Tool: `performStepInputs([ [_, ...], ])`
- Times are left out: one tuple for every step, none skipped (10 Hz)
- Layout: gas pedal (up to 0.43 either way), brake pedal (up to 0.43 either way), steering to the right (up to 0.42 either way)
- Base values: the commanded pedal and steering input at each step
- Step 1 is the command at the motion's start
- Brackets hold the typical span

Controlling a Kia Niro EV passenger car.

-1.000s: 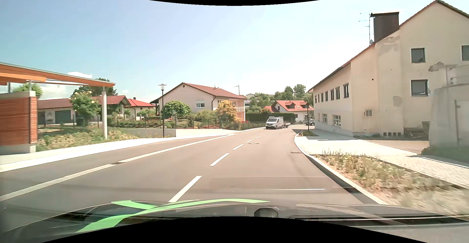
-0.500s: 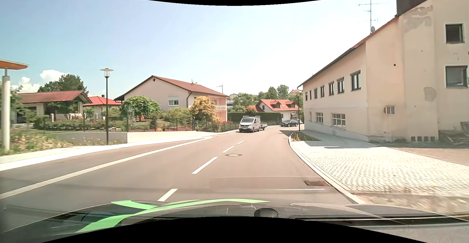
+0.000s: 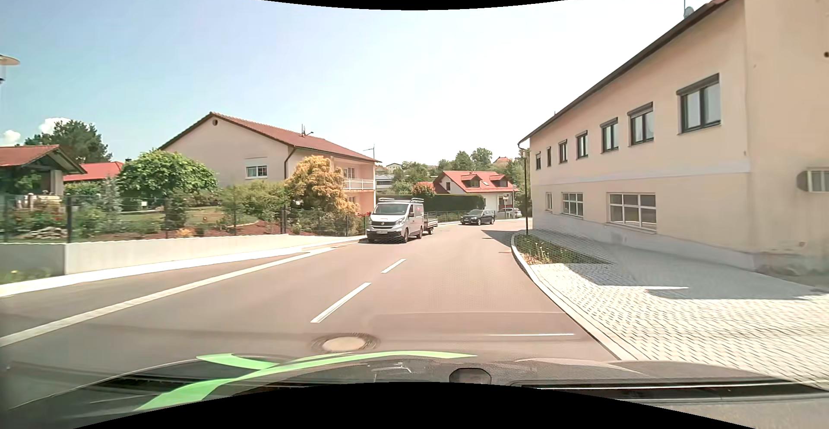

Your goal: Follow the waypoints while adhering to traffic rules and regulations

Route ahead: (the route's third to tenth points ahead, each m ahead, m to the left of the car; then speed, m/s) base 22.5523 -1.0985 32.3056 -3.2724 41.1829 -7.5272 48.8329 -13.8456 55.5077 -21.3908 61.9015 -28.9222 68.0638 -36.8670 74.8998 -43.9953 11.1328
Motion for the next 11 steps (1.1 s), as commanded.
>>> performStepInputs([
  [0.079, 0.0, 0.032],
  [0.079, 0.0, 0.028],
  [0.067, 0.0, 0.027],
  [0.028, 0.0, 0.027],
  [0.02, 0.0, 0.027],
  [0.008, 0.0, 0.027],
  [0.008, 0.0, 0.027],
  [0.008, 0.0, 0.027],
  [0.008, 0.0, 0.027],
  [0.008, 0.0, 0.027],
  [0.008, 0.0, 0.027],
])
